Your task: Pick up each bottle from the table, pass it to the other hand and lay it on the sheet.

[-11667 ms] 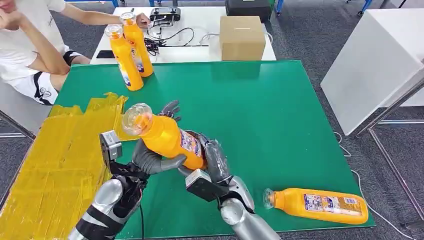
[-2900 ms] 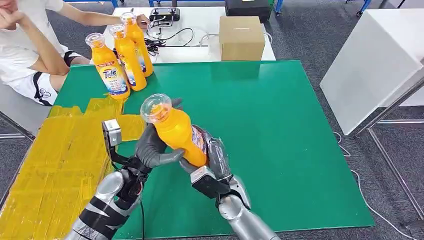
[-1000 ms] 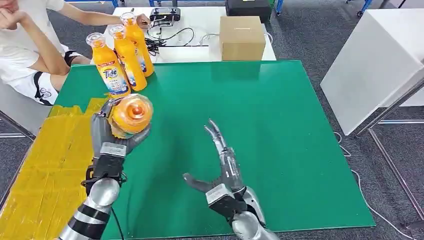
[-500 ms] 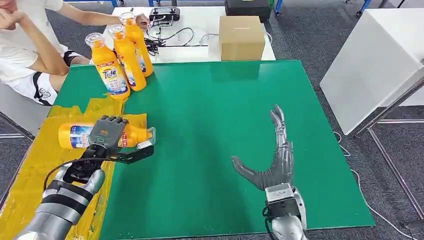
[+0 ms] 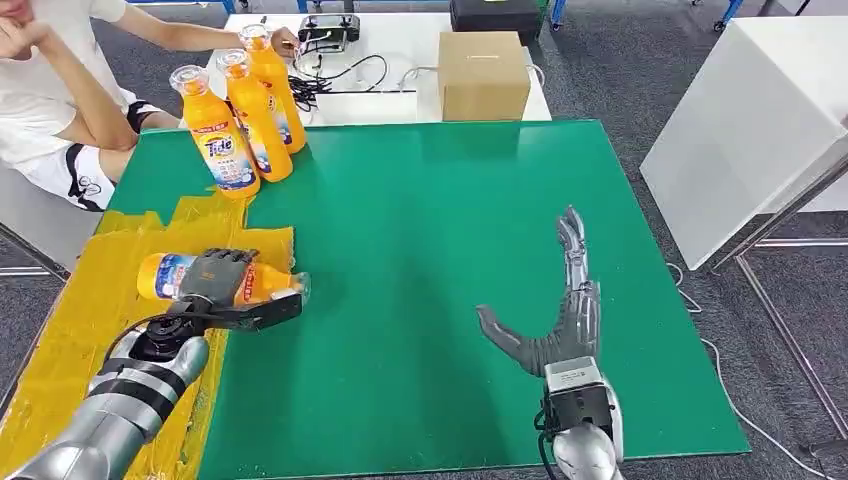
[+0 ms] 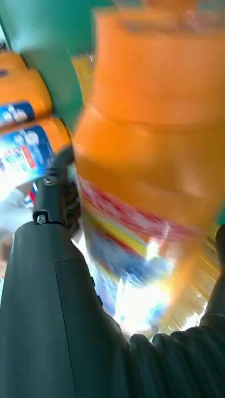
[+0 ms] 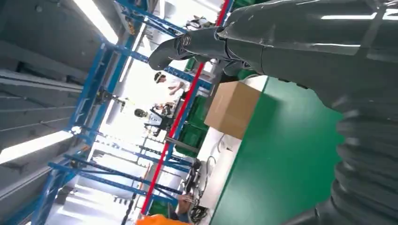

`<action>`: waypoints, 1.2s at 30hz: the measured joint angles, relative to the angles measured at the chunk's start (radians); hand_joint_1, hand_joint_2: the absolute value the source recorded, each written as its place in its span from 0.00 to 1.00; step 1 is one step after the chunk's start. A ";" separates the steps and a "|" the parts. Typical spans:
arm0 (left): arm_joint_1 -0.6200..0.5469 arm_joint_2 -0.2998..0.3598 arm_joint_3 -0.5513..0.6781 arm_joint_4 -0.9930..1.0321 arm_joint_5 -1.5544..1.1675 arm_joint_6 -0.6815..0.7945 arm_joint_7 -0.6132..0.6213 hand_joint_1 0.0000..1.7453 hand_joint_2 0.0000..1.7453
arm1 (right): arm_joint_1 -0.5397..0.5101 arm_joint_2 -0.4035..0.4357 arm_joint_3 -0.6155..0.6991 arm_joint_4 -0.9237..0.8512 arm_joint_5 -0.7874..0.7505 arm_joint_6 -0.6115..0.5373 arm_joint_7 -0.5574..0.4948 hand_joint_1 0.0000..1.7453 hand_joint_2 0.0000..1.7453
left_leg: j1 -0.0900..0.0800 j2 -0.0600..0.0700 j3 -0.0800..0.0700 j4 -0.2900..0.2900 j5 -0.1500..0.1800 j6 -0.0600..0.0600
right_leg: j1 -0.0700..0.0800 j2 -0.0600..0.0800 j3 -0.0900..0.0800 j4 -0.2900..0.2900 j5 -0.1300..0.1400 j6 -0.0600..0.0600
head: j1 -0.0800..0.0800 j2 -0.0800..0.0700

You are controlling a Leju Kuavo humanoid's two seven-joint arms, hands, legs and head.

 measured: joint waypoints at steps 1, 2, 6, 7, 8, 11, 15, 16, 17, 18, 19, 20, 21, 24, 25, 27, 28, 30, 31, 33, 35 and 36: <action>0.000 -0.001 0.000 0.006 0.000 0.002 0.002 0.00 1.00 | 0.001 0.000 -0.002 0.000 0.000 0.000 0.002 0.00 1.00 | 0.000 0.000 0.000 0.000 0.000 0.000 | 0.000 0.000 0.000 0.000 0.000 0.000 | 0.000 0.000; 0.000 -0.002 0.001 0.011 0.002 0.002 0.004 0.00 1.00 | 0.001 0.000 -0.003 0.000 0.000 0.000 0.002 0.00 1.00 | 0.000 0.000 0.000 0.000 0.000 0.000 | 0.000 0.000 0.000 0.000 0.000 0.000 | 0.000 0.000; 0.000 -0.003 0.002 0.023 0.005 0.011 0.012 0.00 1.00 | 0.003 0.003 -0.004 0.000 0.000 0.001 0.004 0.00 1.00 | 0.000 0.000 0.000 0.000 0.000 0.000 | 0.000 0.000 0.001 0.000 0.000 0.000 | 0.000 0.000; 0.001 -0.004 0.004 0.024 0.010 0.019 0.017 0.00 1.00 | 0.004 0.003 -0.004 0.000 0.001 0.002 0.009 0.00 1.00 | 0.000 0.000 0.000 0.000 0.000 0.000 | 0.000 0.000 0.001 0.000 0.000 0.000 | 0.000 0.000; 0.003 -0.005 0.008 0.025 0.014 0.029 0.024 0.00 1.00 | 0.005 0.003 -0.004 0.000 0.003 0.004 0.015 0.00 1.00 | 0.000 0.000 0.000 0.000 0.000 0.000 | 0.000 0.000 0.001 0.000 0.000 0.000 | 0.000 0.000; 0.019 -0.011 0.028 0.023 0.027 0.060 0.038 0.00 0.00 | 0.011 0.002 -0.004 0.000 0.006 0.012 0.028 0.00 1.00 | 0.000 0.000 0.000 0.000 0.000 0.000 | 0.000 0.000 0.001 0.000 0.000 0.000 | 0.000 0.000; 0.055 -0.016 0.060 -0.006 0.081 0.093 0.013 0.00 0.00 | 0.022 0.002 -0.006 0.000 0.005 0.013 0.039 0.00 1.00 | 0.000 0.000 0.000 0.000 0.000 0.000 | 0.000 0.000 0.001 0.000 0.000 0.000 | 0.000 0.000; 0.072 -0.018 0.070 -0.026 0.110 0.102 -0.008 0.00 0.00 | 0.027 0.002 -0.009 0.000 -0.004 0.015 0.042 0.00 1.00 | 0.000 0.000 0.000 0.000 0.000 0.000 | 0.000 0.000 0.001 0.000 0.000 0.000 | 0.000 0.000; 0.092 -0.019 0.079 -0.054 0.137 0.108 -0.030 0.00 0.00 | 0.034 0.002 -0.013 -0.002 -0.013 0.019 0.044 0.00 1.00 | 0.000 0.000 0.000 0.000 0.000 0.000 | 0.000 0.000 0.000 0.000 0.000 0.000 | 0.000 0.000; 0.114 -0.020 0.086 -0.084 0.164 0.112 -0.049 0.00 0.00 | 0.042 0.001 -0.016 -0.005 -0.019 0.019 0.045 0.00 1.00 | 0.000 0.000 0.000 0.000 0.000 0.000 | 0.000 0.000 0.000 0.000 0.000 0.000 | 0.000 0.000; 0.135 -0.021 0.093 -0.113 0.196 0.124 -0.072 0.00 0.00 | 0.048 0.000 -0.019 -0.008 -0.023 0.019 0.045 0.00 1.00 | 0.000 0.000 0.000 0.000 0.000 0.000 | 0.000 0.000 0.000 0.000 0.000 0.000 | 0.000 0.000; 0.165 -0.023 0.105 -0.153 0.247 0.148 -0.110 0.00 0.00 | 0.056 -0.002 -0.023 -0.013 -0.026 0.019 0.045 0.00 1.00 | 0.000 0.001 0.000 0.000 0.000 0.000 | 0.000 0.000 0.000 0.000 0.000 0.000 | 0.000 0.000; 0.196 -0.026 0.117 -0.204 0.307 0.181 -0.160 0.00 0.00 | 0.066 -0.004 -0.029 -0.019 -0.038 0.026 0.045 0.00 1.00 | 0.000 0.001 0.000 0.000 0.000 0.000 | 0.000 0.000 0.000 0.000 0.000 0.000 | 0.000 0.000; 0.300 -0.038 0.144 -0.390 0.546 0.240 -0.345 0.00 0.00 | 0.101 -0.021 -0.046 -0.035 -0.077 0.055 0.044 0.00 1.00 | -0.001 0.000 -0.001 0.000 -0.001 0.000 | 0.000 0.000 -0.001 0.000 0.000 0.000 | 0.000 0.000; 0.333 -0.041 0.147 -0.454 0.604 0.246 -0.390 0.00 0.00 | 0.113 -0.028 -0.053 -0.039 -0.086 0.060 0.042 0.00 1.00 | -0.001 0.000 -0.001 0.000 -0.001 0.000 | 0.000 0.000 -0.001 0.000 0.000 0.000 | 0.000 0.000; 0.385 -0.045 0.152 -0.553 0.647 0.251 -0.428 0.00 0.00 | 0.132 -0.040 -0.066 -0.047 -0.099 0.072 0.039 0.00 1.00 | -0.001 0.000 -0.001 0.000 -0.001 0.000 | 0.000 0.000 -0.002 -0.001 0.000 0.000 | 0.000 0.000; 0.404 -0.046 0.156 -0.593 0.651 0.251 -0.430 0.00 0.00 | 0.139 -0.046 -0.071 -0.050 -0.100 0.073 0.037 0.00 1.00 | -0.001 0.000 -0.001 0.000 -0.001 0.000 | 0.000 0.000 -0.002 -0.001 0.000 0.000 | 0.000 0.000; 0.429 -0.047 0.160 -0.650 0.662 0.251 -0.439 0.00 0.00 | 0.148 -0.051 -0.078 -0.056 -0.105 0.073 0.036 0.00 1.00 | 0.000 0.000 -0.001 0.000 -0.001 0.000 | 0.000 0.000 -0.001 -0.001 0.000 0.000 | 0.000 0.000; 0.439 -0.047 0.161 -0.669 0.677 0.251 -0.452 0.00 0.00 | 0.151 -0.053 -0.082 -0.057 -0.105 0.072 0.036 0.00 1.00 | 0.000 0.000 -0.001 0.000 -0.001 0.000 | 0.000 0.000 -0.001 -0.001 0.000 0.000 | 0.000 0.000; 0.459 -0.052 0.166 -0.714 0.751 0.227 -0.495 0.00 1.00 | 0.160 -0.058 -0.090 -0.066 -0.118 0.072 0.037 0.00 1.00 | 0.000 0.000 0.000 0.000 -0.001 0.000 | 0.000 0.000 -0.001 -0.001 0.000 0.000 | 0.000 0.000; 0.481 -0.059 0.166 -0.754 0.861 0.166 -0.516 0.00 1.00 | 0.170 -0.063 -0.104 -0.075 -0.155 0.088 0.046 0.00 1.00 | 0.000 0.000 0.000 0.000 -0.001 0.000 | 0.000 0.000 0.000 -0.001 0.000 0.000 | 0.000 0.000; 0.491 -0.062 0.166 -0.772 0.923 0.126 -0.517 0.00 1.00 | 0.174 -0.066 -0.114 -0.077 -0.174 0.104 0.057 0.00 1.00 | 0.000 0.000 0.000 0.000 -0.001 0.000 | 0.000 0.000 0.000 -0.001 0.000 0.000 | 0.000 0.000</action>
